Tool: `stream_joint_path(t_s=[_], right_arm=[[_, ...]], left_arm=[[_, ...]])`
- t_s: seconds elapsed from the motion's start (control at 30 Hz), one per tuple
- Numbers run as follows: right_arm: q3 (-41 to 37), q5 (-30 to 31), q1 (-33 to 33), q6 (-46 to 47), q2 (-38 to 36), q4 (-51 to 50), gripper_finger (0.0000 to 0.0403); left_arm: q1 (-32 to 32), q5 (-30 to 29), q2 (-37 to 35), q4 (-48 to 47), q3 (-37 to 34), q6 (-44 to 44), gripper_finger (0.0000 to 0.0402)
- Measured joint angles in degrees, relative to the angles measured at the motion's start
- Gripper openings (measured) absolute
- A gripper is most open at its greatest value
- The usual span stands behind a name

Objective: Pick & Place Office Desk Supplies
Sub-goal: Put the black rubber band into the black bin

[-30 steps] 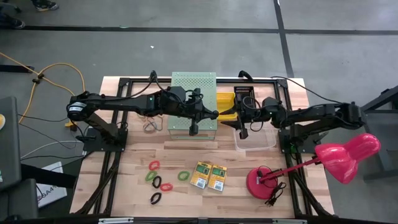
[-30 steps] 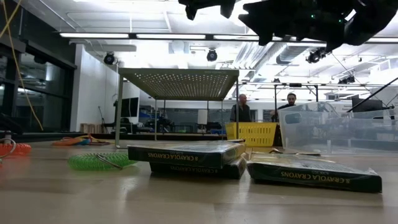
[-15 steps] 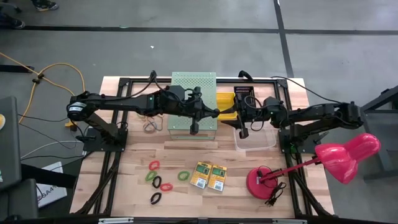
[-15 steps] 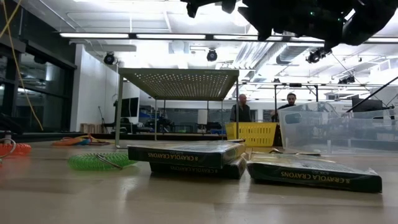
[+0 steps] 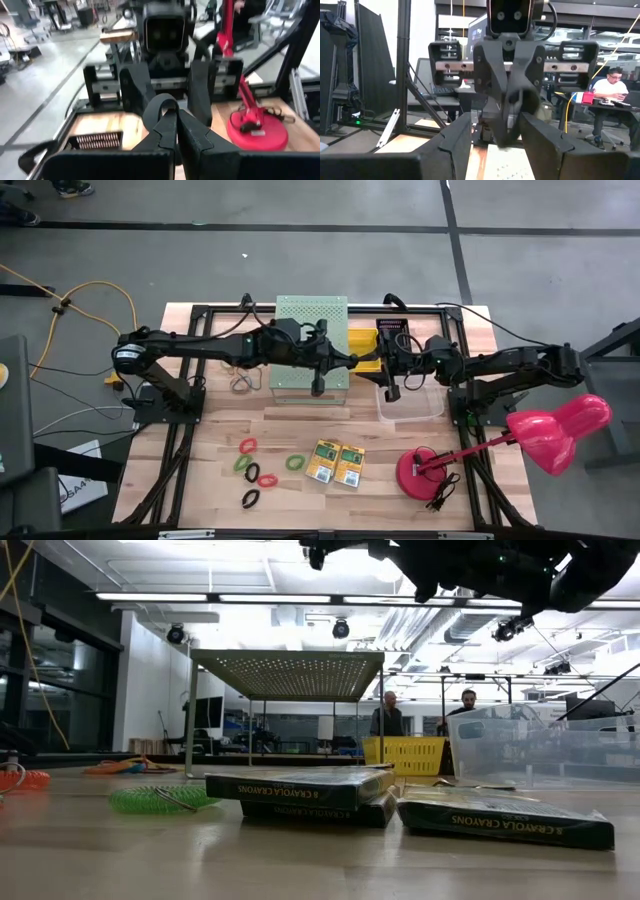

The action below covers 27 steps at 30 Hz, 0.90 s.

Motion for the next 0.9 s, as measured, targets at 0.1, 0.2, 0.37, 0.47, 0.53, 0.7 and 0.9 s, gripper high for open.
stream_joint_path(t_s=[0.1, 0.2, 0.37, 0.47, 0.53, 0.7, 0.9], right_arm=[[0.0, 0.0, 0.0, 0.2, 0.0, 0.0, 0.0155], [0.0, 0.0, 0.0, 0.3, 0.0, -0.3, 0.0155], [0.0, -0.2, 0.0, 0.4, 0.7, -0.2, 0.0155], [0.0, -0.1, 0.0, 0.4, 0.8, -0.4, 0.0155], [0.0, -0.2, 0.0, 0.5, 0.8, -0.3, 0.0155], [0.0, -0.2, 0.0, 0.5, 0.9, -0.2, 0.0143], [0.0, -0.2, 0.0, 0.5, 0.9, -0.3, 0.0100]], left_arm=[[0.0, 0.0, 0.7, 1.8, 0.1, 0.0, 0.0000], [0.0, 0.0, 1.1, 2.3, 0.0, -0.2, 0.0000], [0.0, 0.0, 1.5, 3.2, 0.0, -0.2, 0.0000], [0.0, 0.0, 1.5, 3.3, 0.0, -0.2, 0.0000], [0.0, 0.0, 1.5, 3.4, 0.0, -0.2, 0.0000], [0.0, 0.0, 1.5, 3.4, 0.0, -0.2, 0.0000], [0.0, 0.0, 1.5, 3.4, 0.0, -0.2, 0.0000]])
